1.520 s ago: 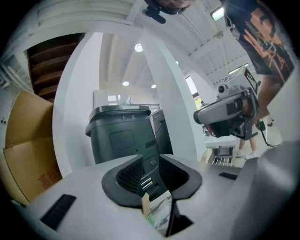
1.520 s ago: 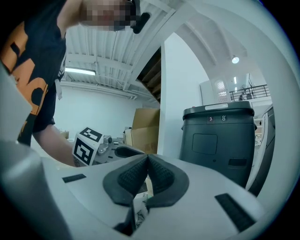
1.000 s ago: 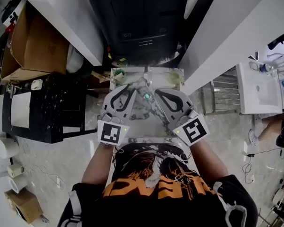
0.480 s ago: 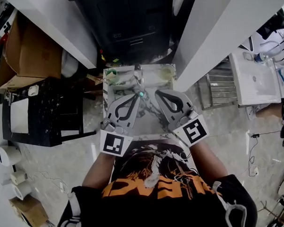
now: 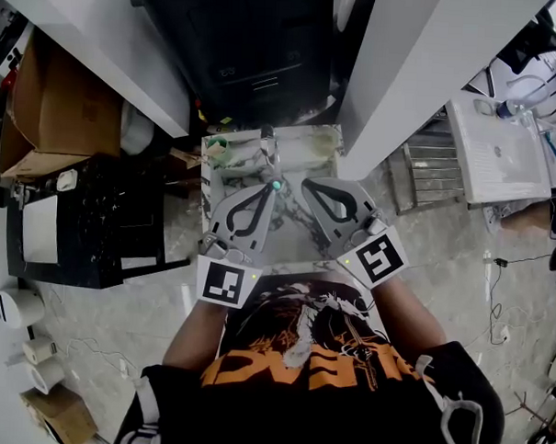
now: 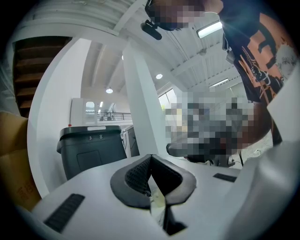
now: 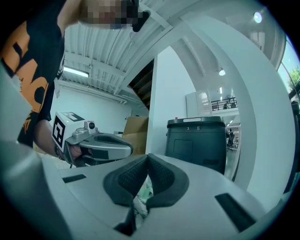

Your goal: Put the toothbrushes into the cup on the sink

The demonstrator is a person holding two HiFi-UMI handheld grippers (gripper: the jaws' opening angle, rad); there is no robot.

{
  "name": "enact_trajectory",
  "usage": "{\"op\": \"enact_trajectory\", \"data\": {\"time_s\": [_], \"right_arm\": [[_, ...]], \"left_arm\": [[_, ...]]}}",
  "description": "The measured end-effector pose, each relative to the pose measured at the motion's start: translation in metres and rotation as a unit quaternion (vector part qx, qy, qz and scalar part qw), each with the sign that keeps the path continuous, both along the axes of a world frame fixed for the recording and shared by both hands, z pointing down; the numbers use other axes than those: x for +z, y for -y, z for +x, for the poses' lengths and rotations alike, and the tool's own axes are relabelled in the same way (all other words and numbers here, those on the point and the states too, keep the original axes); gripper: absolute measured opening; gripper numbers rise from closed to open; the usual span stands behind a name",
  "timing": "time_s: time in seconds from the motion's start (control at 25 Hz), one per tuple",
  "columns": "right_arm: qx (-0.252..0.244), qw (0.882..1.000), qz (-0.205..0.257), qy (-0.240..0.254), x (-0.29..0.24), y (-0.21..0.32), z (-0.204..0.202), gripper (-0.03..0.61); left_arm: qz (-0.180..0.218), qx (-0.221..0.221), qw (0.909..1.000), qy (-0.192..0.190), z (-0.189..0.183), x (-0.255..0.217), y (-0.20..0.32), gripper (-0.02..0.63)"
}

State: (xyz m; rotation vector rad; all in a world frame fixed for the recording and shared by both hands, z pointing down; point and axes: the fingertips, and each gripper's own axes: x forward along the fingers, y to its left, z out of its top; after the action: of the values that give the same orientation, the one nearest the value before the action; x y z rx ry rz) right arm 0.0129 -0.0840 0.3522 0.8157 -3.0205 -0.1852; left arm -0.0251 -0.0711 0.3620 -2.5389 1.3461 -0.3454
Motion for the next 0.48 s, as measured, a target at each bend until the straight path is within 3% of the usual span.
{"op": "enact_trajectory", "data": {"time_s": [0.48], "right_arm": [[-0.002,1.000,0.001,0.000,0.0004,-0.0015,-0.0006,0.014]], "left_arm": [[0.004,-0.010,0.9999,-0.006,-0.0040,-0.0019,-0.0004,0.023]]}}
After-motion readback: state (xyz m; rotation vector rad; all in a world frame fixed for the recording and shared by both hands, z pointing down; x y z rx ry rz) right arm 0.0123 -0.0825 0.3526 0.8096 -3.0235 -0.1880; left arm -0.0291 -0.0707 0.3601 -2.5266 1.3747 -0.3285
